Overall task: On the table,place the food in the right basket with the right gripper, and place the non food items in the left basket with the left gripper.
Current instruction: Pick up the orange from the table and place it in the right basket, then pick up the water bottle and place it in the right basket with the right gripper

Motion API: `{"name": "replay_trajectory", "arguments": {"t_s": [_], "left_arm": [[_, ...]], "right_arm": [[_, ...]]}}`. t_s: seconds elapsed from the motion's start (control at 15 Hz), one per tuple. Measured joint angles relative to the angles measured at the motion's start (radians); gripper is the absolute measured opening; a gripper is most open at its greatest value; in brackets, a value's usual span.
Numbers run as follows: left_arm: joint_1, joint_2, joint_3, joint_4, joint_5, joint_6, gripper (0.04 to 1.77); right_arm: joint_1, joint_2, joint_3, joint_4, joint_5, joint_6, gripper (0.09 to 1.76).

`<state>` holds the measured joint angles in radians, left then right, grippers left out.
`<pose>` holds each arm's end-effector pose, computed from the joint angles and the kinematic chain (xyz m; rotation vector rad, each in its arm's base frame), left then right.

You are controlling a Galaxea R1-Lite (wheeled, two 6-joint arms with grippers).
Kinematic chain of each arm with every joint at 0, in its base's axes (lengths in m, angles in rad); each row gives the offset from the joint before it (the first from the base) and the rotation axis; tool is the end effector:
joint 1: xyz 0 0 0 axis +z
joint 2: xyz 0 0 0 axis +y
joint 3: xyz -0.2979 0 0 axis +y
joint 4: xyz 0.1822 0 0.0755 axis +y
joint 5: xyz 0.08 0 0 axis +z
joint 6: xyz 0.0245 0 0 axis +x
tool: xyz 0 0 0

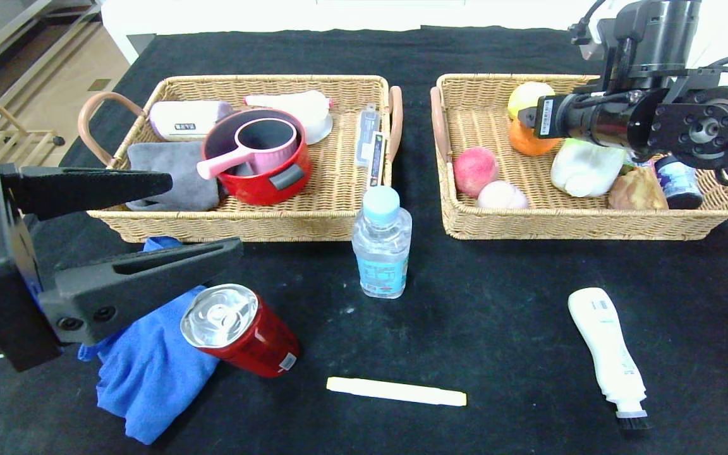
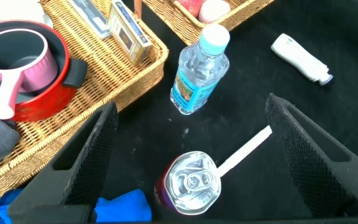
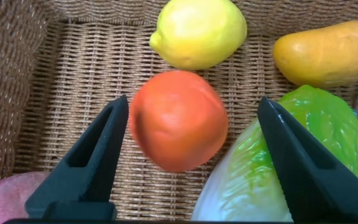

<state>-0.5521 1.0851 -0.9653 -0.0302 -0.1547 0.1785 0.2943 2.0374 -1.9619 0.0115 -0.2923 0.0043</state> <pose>0.1297 -0.0843 0.3073 0.1889 0.0264 -0.7126 0.4083 0.1164 0.3186 -0.0209 0.0833 0.0018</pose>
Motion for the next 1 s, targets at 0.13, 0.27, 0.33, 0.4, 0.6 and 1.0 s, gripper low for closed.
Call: {"name": "replay_trajectory", "arguments": {"t_s": [0.13,0.27,0.33,0.4,0.6,1.0], "left_arm": [[0.0,-0.001,0.0,0.0,0.0,0.0,1.72],[0.0,-0.002,0.0,0.0,0.0,0.0,1.72],[0.0,-0.002,0.0,0.0,0.001,0.0,1.72],[0.0,-0.002,0.001,0.0,0.0,0.0,1.72],[0.0,-0.002,0.001,0.0,0.0,0.0,1.72],[0.0,-0.004,0.001,0.0,0.0,0.001,1.72]], "right_arm": [[0.0,-0.003,0.004,0.003,0.001,0.0,1.56],[0.0,-0.014,0.012,0.005,0.007,0.0,1.59],[0.0,-0.024,0.021,0.005,0.017,0.0,1.61],[0.001,-0.038,0.037,0.005,0.044,0.0,1.62],[0.001,-0.111,0.125,0.005,0.151,0.0,1.65],[0.011,-0.31,0.353,0.0,0.381,-0.014,1.68]]}}
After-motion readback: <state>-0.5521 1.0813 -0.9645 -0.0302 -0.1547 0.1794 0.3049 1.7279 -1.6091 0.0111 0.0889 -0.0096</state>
